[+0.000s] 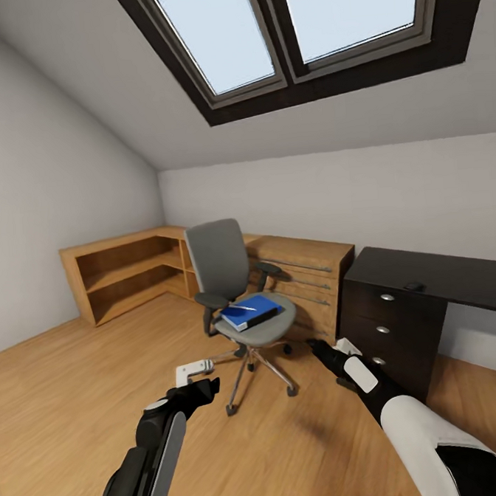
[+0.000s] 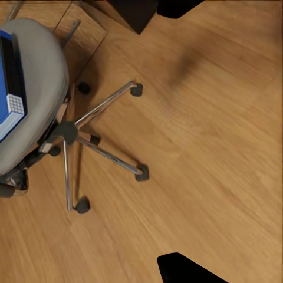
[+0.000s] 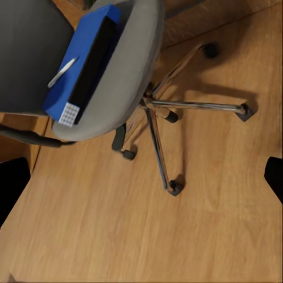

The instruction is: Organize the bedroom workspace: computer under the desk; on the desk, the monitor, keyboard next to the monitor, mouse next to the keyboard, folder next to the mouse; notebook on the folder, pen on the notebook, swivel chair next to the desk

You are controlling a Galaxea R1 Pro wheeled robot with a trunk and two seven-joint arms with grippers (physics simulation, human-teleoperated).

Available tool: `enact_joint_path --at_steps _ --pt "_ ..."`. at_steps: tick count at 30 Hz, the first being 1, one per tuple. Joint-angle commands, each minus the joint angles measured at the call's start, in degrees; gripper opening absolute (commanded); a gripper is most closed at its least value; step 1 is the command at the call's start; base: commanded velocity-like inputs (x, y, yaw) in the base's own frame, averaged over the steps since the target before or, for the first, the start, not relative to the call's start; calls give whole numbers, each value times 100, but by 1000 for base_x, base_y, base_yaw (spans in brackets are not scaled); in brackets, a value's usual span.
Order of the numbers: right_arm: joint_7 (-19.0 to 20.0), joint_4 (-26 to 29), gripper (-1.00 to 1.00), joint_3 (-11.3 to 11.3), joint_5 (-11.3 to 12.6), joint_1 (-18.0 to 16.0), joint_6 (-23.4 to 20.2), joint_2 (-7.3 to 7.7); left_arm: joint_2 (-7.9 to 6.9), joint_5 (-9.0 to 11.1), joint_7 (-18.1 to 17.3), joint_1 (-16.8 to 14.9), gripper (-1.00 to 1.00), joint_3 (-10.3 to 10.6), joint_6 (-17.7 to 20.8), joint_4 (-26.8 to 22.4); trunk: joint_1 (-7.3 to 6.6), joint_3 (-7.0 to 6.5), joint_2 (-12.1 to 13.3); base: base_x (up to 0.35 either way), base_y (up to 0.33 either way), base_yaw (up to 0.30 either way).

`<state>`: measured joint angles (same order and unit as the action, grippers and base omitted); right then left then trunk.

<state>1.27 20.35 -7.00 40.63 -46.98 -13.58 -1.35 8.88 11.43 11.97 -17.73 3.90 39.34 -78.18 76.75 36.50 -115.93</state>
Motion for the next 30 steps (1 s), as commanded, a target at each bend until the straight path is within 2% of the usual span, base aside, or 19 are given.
enact_joint_path --at_steps 1,5,11,25,30 --pt "13 4 100 -47 6 -4 -31 -6 -4 61 51 -2 100 5 21 -7 -1 7 -3 0 0 -265" --pt "29 10 100 -47 6 -4 -32 -6 -1 63 51 -2 100 7 21 3 -1 6 -3 0 0 -122" --pt "284 5 100 -47 -1 -4 -35 2 -1 57 50 -2 100 21 21 94 -1 6 -3 0 0 -16" --pt "321 -8 100 -46 -3 -4 -31 -6 0 53 51 -2 100 23 21 107 -1 6 -3 4 0 -1" --pt "321 -13 100 -42 -3 -4 -31 -6 6 53 51 -2 100 23 21 110 -1 6 -3 174 -23 0"
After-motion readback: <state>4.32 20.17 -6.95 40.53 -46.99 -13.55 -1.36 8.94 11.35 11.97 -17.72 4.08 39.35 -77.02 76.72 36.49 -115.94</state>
